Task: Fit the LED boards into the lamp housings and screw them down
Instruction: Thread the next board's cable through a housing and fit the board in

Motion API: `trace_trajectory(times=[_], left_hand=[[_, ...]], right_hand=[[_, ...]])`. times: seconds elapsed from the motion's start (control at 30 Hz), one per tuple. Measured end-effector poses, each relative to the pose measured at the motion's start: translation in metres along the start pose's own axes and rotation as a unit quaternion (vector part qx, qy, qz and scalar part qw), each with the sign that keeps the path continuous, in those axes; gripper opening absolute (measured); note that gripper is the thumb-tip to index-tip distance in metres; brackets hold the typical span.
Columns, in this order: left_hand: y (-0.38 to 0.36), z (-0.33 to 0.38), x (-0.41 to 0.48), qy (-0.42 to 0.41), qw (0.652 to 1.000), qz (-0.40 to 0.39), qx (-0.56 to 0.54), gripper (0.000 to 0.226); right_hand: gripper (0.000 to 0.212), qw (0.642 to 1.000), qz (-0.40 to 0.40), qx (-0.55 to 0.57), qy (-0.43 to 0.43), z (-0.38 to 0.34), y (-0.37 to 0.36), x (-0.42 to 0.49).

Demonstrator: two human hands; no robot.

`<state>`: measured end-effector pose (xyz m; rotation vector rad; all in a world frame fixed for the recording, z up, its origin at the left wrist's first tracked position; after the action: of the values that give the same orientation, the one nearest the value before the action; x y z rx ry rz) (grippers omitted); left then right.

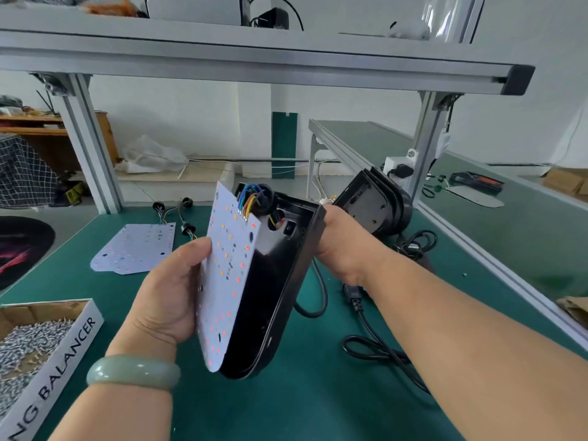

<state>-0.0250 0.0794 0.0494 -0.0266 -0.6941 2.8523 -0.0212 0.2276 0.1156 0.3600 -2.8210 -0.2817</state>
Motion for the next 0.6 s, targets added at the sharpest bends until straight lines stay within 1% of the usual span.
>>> trace_trajectory(times=[0.1,0.2,0.27,0.3,0.33,0.37,0.43,0.47,0.5,0.53,0.6], left_hand=[[-0.001,0.0,0.001,0.0,1.0,-0.008,-0.016,0.05],[0.0,-0.001,0.002,0.013,1.0,-0.018,-0.021,0.035],[0.004,-0.003,0.002,0.017,1.0,-0.012,-0.008,0.034],[0.005,-0.003,0.003,0.019,1.0,-0.009,-0.001,0.034],[0.006,-0.004,0.002,0.021,1.0,-0.006,0.007,0.033],[0.007,-0.004,0.003,0.021,1.0,-0.001,0.014,0.033],[0.007,-0.006,0.003,0.018,0.999,0.007,0.028,0.036],[0.007,-0.006,0.003,0.018,0.999,0.01,0.036,0.039],[0.008,-0.006,0.004,0.014,0.999,0.012,0.044,0.042],[0.007,-0.004,0.004,0.009,0.999,0.011,0.045,0.043],[0.011,0.002,0.004,-0.009,0.999,0.015,0.037,0.035]], right_hand=[[0.02,1.0,0.012,0.003,0.02,-0.003,-0.001,-0.004],[0.025,1.0,0.027,-0.008,0.004,0.006,0.002,-0.006],[0.026,0.998,0.055,0.028,-0.019,0.009,0.016,-0.005],[0.026,0.996,0.071,0.054,-0.016,0.005,0.025,-0.004],[0.025,0.995,0.074,0.061,0.007,-0.005,0.034,-0.003],[0.023,0.997,0.051,0.042,0.046,-0.022,0.037,-0.002],[0.026,0.993,-0.055,-0.017,0.103,-0.056,0.021,-0.004],[0.03,0.987,-0.102,-0.06,0.112,-0.067,0.009,-0.006],[0.03,0.979,-0.128,-0.112,0.112,-0.072,0.001,-0.006],[0.025,0.971,-0.125,-0.167,0.115,-0.077,-0.002,-0.004],[0.021,0.955,-0.075,-0.251,0.139,-0.085,0.001,-0.002]])
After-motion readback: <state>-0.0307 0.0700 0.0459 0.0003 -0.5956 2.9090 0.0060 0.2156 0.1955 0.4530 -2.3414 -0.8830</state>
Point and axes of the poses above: each hand's wrist, its own x-axis towards the middle knuckle, its own y-axis out of the back of the hand, z = x × y, the point moved 10 cm from there along x, towards the middle knuckle, and after that the axes turned 4 degrees about y, right-handed, at the moved point
